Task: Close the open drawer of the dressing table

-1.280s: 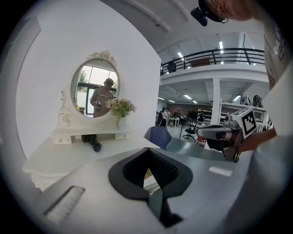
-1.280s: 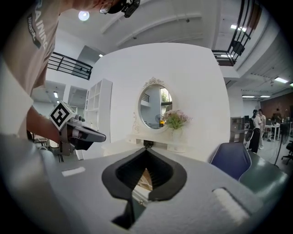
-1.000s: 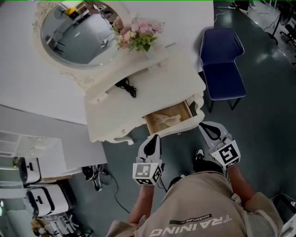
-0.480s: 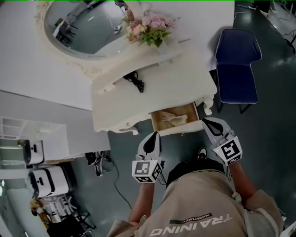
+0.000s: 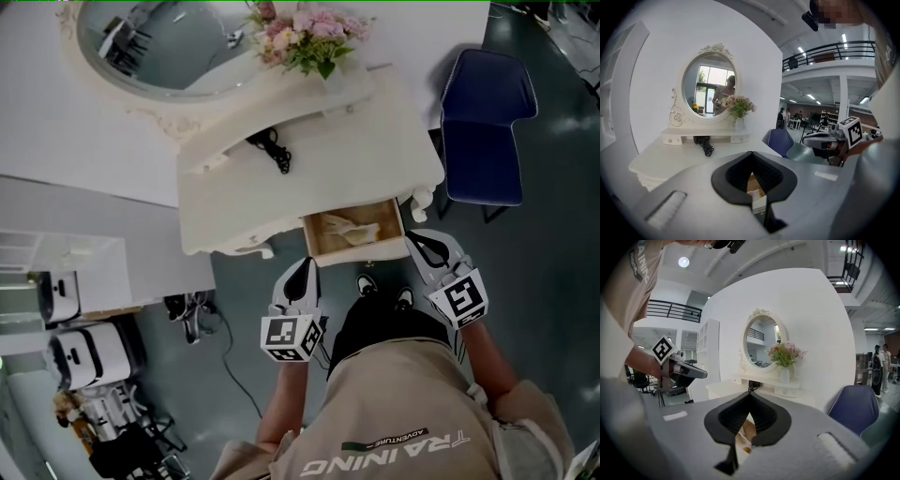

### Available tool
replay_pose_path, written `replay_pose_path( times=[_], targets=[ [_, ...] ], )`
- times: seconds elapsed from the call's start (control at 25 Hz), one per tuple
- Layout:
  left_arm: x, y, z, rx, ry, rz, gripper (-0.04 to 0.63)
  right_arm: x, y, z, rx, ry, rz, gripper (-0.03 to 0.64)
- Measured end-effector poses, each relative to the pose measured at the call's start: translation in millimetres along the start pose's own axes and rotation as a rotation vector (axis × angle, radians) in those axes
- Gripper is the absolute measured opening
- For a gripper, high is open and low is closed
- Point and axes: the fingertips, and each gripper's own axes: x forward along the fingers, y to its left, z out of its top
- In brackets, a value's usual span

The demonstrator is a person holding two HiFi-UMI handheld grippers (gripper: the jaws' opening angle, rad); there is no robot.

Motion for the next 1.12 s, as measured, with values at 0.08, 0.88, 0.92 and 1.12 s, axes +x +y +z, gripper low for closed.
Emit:
replay_pose_path(
  times=[0.08,0.88,0.92,1.12],
  targets=[
    [6,3,5,-0.01,-0.008,-0.013,0.018,2,-3,4,0.014,0.002,-0.015,0.003],
    [22,61,17,-0.004,-0.103,-0.076,0.018,46,14,85,-0.102,-0.049,-0.041,0.003],
    [22,61,14,-0.007,-0.101,-0.083,0.018,49,18,82,-0.102,-0.044,-0.04,0.003],
    [22,59,-5,-0.018,-0.06,-0.12,0.018,62,40,69,-0.102,-0.015,-0.008,0.003]
  ],
)
